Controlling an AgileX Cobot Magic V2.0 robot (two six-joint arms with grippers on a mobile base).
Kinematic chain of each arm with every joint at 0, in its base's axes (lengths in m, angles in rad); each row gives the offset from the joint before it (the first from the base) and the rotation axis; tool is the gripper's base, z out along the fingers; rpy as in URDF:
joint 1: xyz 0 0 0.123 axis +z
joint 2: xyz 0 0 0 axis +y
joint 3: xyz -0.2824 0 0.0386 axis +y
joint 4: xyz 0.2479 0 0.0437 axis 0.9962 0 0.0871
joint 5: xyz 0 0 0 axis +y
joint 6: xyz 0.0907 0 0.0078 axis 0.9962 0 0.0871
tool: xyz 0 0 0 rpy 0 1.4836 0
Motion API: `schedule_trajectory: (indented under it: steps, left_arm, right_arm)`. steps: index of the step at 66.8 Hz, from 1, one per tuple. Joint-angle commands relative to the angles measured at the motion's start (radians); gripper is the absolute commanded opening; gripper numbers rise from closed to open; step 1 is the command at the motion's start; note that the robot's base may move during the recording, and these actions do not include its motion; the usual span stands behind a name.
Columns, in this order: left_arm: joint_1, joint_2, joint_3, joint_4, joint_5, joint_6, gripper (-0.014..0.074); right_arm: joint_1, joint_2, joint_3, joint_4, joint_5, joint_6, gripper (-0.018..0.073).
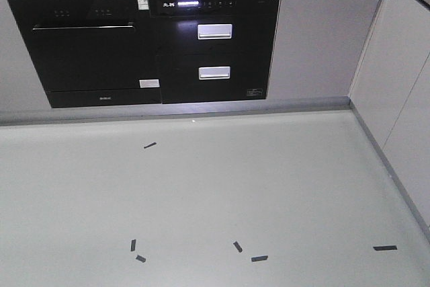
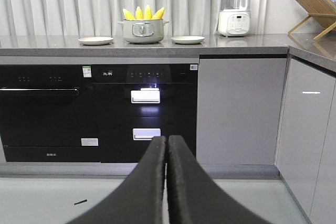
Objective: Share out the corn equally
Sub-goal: 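Drive the base toward the counter with the pot and plates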
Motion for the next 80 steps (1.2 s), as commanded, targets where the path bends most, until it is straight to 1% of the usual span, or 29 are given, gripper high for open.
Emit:
schedule_trajectory:
  steps: [1,80]
  left_arm:
    - [-0.005,-0.016,-0.016,-0.008,-0.074,-0.012,-0.0006]
    - [-0.005,-0.016,-0.016,-0.008,-0.074,-0.012,-0.0006]
  right_arm:
    - [-0.004,-0.007,0.008,-0.014,-0.072,-0.006,-0.0008]
    - [-0.004,-0.007,0.008,-0.014,-0.071,-0.006,-0.0008]
